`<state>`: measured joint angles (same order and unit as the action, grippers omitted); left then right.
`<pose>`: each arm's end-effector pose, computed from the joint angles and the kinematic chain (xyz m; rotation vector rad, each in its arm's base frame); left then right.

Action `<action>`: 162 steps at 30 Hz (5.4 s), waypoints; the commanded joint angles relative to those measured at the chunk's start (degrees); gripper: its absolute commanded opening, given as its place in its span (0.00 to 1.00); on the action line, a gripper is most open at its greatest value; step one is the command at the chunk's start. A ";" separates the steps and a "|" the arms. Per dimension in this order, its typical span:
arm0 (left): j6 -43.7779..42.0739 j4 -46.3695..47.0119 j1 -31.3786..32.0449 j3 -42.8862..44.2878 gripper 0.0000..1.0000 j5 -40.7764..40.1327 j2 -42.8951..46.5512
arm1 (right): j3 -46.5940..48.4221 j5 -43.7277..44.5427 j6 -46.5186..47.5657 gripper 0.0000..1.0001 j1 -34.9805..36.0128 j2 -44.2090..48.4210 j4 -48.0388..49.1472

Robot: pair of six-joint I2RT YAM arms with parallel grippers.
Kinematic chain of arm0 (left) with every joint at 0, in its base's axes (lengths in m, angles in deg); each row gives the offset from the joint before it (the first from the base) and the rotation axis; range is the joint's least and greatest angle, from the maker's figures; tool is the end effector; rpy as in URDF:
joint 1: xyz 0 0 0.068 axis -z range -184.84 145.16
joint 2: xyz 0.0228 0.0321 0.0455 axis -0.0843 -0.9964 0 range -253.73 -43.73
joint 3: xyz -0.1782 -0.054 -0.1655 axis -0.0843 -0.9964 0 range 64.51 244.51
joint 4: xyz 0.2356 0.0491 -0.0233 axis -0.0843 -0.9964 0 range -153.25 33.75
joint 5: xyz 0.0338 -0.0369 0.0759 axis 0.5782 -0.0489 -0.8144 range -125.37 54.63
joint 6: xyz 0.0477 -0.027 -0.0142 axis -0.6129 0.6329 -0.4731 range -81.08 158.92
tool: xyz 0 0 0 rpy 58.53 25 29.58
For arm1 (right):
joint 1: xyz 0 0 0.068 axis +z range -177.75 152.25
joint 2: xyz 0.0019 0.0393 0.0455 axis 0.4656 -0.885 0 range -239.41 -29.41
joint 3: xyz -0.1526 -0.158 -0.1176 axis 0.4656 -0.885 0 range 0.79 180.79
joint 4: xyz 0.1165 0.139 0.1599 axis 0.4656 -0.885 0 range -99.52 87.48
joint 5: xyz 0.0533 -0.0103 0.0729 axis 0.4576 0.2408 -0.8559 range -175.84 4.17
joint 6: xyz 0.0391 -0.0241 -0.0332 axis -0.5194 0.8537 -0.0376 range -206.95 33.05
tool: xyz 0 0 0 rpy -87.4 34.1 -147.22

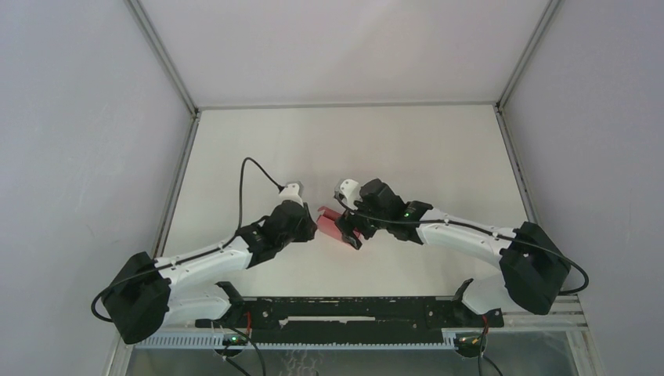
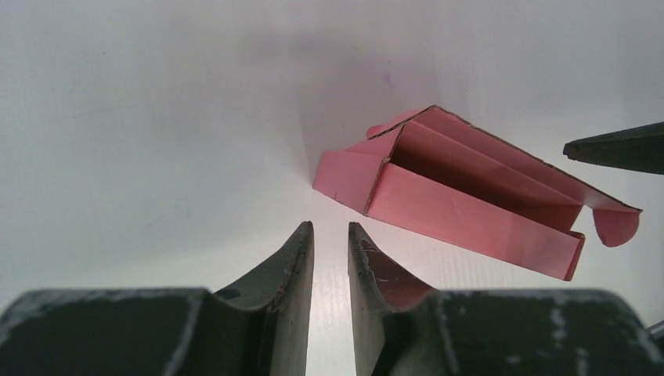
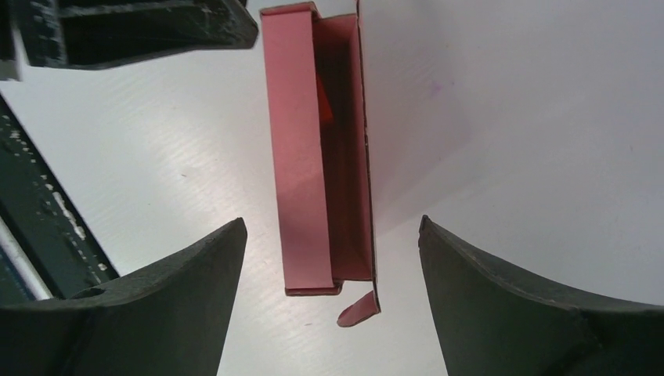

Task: Fold the paper box
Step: Close the paper box at the center of the board.

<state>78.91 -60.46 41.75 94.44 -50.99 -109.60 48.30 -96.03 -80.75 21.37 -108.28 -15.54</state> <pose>0.1619 -0.1556 0.1769 -0.0139 2.2899 -0.5000 0.1760 0.2139 0.2041 -1.1948 2.0858 0.5693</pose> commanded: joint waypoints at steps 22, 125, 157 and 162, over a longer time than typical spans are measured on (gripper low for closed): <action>-1.66 -0.64 -1.34 -1.28 0.27 0.37 3.22 | 2.87 4.22 1.09 0.63 2.28 -3.48 1.94; -20.11 -3.05 -0.68 2.53 0.40 11.27 12.04 | 2.59 -20.01 4.09 0.16 -3.34 -3.48 -5.03; -22.07 -3.02 0.05 5.20 0.34 14.89 9.61 | 2.59 -20.31 4.32 0.14 -4.02 -3.66 -4.72; -22.28 -3.09 0.27 5.22 0.31 14.75 8.85 | 2.59 -20.46 4.26 0.14 -4.11 -3.72 -4.67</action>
<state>57.99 -64.96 41.66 96.19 -37.11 -100.55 49.93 -115.11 -76.84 17.66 -111.97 -22.20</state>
